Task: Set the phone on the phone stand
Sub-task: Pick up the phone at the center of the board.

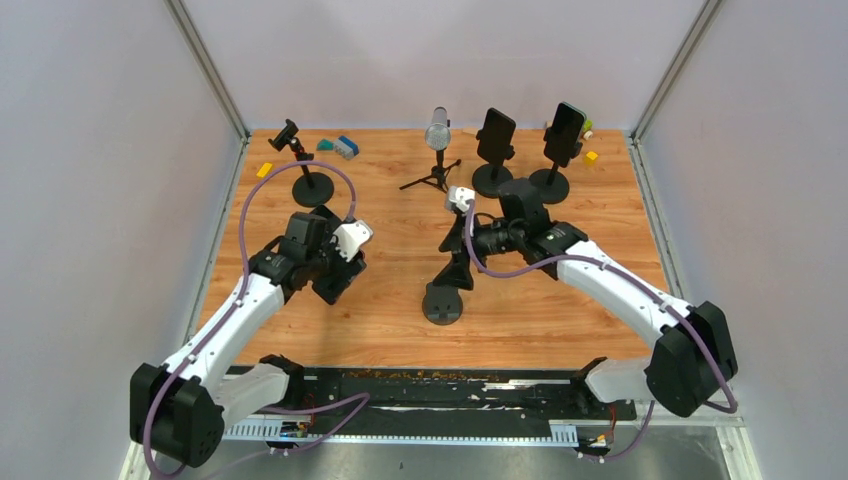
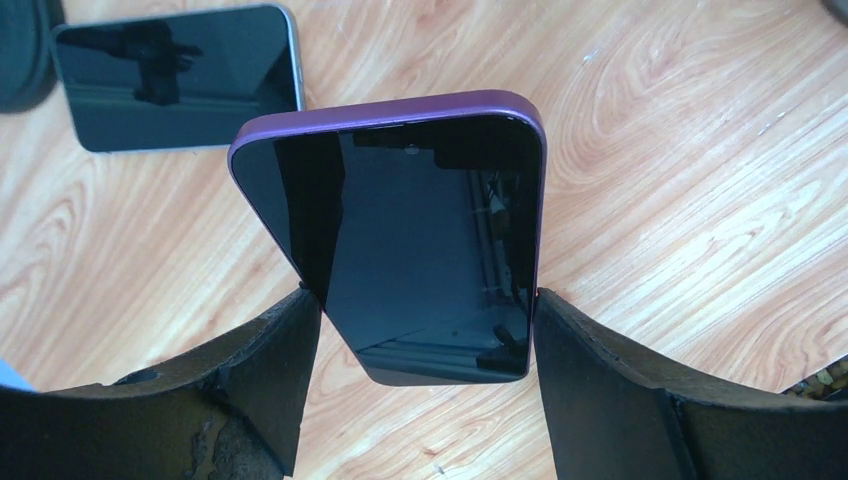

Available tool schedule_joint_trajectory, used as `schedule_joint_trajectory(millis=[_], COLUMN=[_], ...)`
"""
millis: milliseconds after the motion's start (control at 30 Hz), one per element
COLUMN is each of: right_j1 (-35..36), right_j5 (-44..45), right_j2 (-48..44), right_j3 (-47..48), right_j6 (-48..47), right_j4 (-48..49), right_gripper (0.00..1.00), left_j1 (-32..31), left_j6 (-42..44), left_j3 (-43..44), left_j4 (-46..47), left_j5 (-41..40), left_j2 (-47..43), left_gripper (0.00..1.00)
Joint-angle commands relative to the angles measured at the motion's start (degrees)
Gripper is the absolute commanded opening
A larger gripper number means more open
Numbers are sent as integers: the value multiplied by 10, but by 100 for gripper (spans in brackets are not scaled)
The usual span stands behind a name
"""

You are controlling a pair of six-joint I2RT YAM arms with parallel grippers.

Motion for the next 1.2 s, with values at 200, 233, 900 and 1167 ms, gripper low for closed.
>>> schedule_joint_trajectory(millis=[200, 233, 900, 1167], right_j1=[64, 74, 122, 134], right_j5=[33, 44, 17, 7], right_j2=[111, 124, 287, 322], right_j3=[108, 115, 281, 319], right_j6=[133, 137, 245, 270], right_j4=[112, 112, 101, 98], right_gripper=[84, 83, 78, 75], left_j1=[-22, -24, -36, -38], left_j6=[-3, -3, 16, 20], left_j3=[49, 50, 39, 40], left_j4=[0, -2, -29, -36], left_j5=[27, 29, 36, 29], left_j2=[-90, -94, -183, -190], left_gripper=[0, 0, 0, 0])
